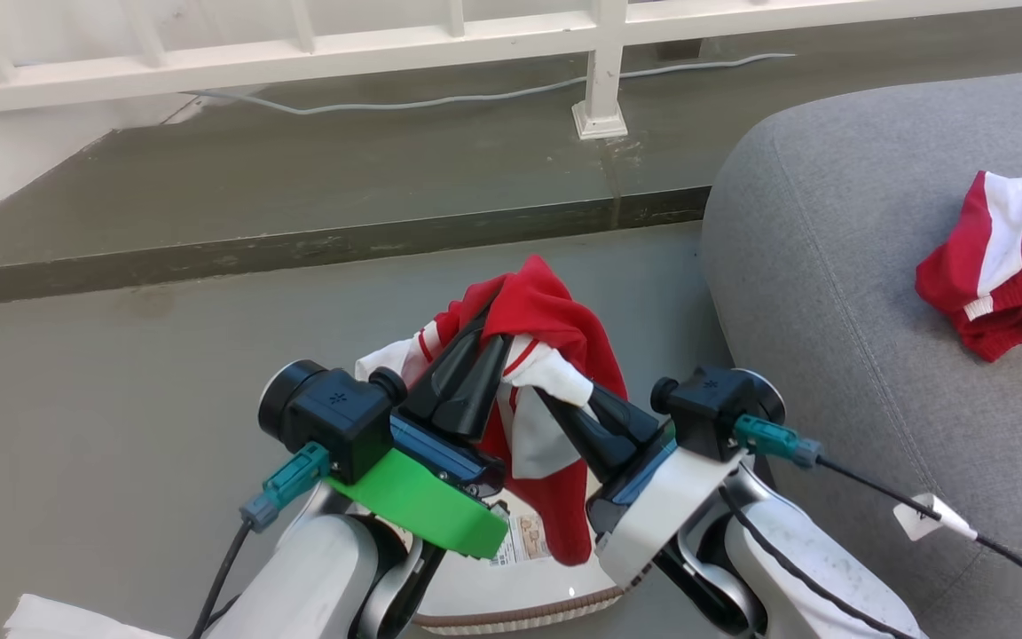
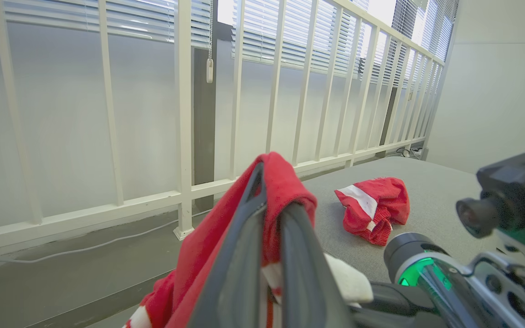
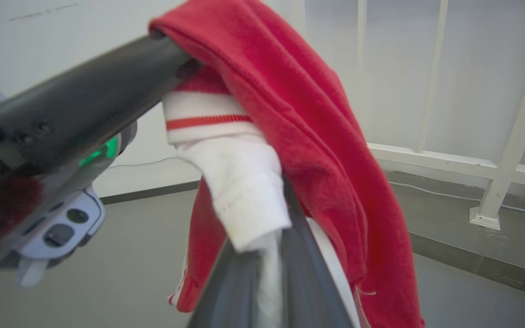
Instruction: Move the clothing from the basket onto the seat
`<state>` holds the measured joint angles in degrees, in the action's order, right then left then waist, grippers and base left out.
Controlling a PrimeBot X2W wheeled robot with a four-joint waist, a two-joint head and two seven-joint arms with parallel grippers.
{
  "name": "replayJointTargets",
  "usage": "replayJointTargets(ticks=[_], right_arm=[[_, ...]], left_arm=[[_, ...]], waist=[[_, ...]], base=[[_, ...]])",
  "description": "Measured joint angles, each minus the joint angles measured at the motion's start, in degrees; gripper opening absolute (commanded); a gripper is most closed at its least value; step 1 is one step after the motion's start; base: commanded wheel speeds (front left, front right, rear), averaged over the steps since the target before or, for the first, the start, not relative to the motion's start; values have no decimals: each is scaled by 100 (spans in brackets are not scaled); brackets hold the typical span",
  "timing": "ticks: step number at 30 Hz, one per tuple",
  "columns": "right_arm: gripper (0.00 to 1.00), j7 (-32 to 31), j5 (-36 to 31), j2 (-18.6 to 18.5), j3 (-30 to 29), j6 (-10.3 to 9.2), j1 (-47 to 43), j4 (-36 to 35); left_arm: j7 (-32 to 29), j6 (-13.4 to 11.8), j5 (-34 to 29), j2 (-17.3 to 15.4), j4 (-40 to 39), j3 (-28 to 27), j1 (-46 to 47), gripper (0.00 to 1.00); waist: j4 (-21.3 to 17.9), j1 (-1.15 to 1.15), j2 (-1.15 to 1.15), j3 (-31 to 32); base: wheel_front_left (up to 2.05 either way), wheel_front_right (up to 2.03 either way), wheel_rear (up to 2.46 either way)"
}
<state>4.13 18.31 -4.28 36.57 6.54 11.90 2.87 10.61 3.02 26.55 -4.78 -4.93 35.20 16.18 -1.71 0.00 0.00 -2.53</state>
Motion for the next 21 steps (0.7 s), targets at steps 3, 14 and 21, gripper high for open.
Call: replayJointTargets(ticks=[3, 14, 21], right_arm=[[0, 55, 51, 14, 8, 0, 92, 90], [0, 352, 242, 27, 2, 1, 291, 332], [0, 521, 293, 30, -187, 1, 398, 510]], left_arm=[[-5, 0, 0, 0, -5, 0, 0, 0], [-5, 1, 4, 2, -83, 1, 1, 100], [-48, 1, -4, -10, -94, 27, 1, 100]], waist=[[3, 0, 0, -8], [-17, 0, 0, -7], [-8, 0, 0, 33]], base=[[0, 0, 0], [0, 0, 0], [0, 0, 0]])
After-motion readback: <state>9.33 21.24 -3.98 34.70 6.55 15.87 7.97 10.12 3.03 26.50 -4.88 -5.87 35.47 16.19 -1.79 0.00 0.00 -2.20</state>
